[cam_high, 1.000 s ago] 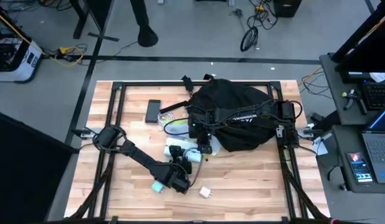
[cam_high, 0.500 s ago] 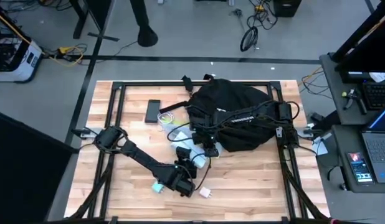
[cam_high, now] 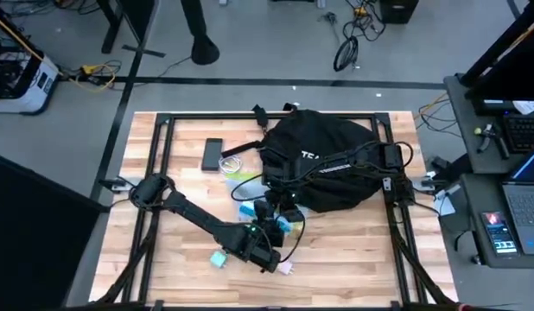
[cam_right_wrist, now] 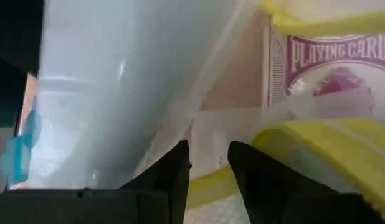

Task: Unpack backpack
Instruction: Remove the medicine organizer from the green zip bag

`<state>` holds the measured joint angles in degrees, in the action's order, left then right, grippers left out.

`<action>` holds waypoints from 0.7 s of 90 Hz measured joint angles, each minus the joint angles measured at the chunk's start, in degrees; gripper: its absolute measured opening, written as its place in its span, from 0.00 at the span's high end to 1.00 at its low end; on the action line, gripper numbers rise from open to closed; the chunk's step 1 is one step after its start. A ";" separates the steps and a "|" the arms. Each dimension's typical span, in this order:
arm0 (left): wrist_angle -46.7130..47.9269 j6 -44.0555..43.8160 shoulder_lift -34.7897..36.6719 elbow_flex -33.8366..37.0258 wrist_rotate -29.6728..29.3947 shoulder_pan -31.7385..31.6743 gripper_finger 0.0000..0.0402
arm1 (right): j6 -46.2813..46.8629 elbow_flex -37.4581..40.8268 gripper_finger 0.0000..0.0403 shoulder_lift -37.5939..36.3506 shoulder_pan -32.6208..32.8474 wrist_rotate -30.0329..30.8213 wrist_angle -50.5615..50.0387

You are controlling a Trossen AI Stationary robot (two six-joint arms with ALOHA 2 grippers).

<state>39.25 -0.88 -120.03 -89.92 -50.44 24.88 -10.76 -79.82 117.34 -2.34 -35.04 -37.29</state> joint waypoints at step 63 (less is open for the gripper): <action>3.00 -11.86 0.11 -0.32 26.61 -4.36 0.81 | 2.97 -0.18 0.73 -0.52 3.21 6.42 0.30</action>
<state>42.25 -12.74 -119.92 -90.24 -23.83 20.53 -7.80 -80.01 116.81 0.87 -28.62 -36.99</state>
